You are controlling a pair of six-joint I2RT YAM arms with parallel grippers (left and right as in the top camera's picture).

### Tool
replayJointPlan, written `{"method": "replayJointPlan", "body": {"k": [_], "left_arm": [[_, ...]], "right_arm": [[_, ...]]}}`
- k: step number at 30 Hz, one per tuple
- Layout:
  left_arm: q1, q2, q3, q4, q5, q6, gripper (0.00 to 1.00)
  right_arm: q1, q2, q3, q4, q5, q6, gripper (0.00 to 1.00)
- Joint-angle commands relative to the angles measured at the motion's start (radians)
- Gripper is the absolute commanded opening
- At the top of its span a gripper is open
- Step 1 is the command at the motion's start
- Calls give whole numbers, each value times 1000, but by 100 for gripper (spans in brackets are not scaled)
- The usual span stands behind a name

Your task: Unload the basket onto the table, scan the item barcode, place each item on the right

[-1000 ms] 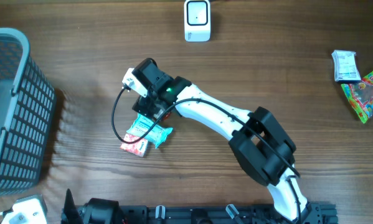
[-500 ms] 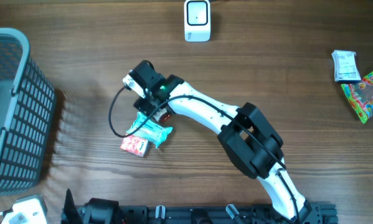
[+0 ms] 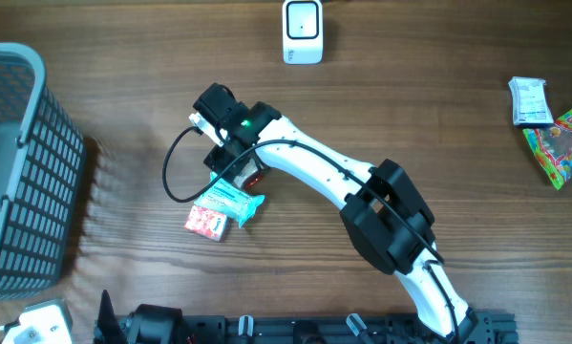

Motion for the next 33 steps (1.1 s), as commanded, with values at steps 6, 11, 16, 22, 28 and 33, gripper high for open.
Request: {"method": "replayJointPlan", "body": {"k": [6,11,16,22,28,33], "left_arm": [[3,-11,-2,2,8,-9,100],[3,-11,-2,2,8,-9,100],[3,-11,-2,2,8,-9,100],[3,-11,-2,2,8,-9,100],[3,-11,-2,2,8,-9,100],[3,-11,-2,2,8,-9,100]], "right_arm": [[-4,27,13,11,-48,45,82],[-4,72,13,13,-53,45,80],[-4,86,13,27,-53,43,77],[-4,86,69,68,-53,21,61],[-4,85,116,64,-53,0,45],[-7,86,115,239,-63,-70,45]]}}
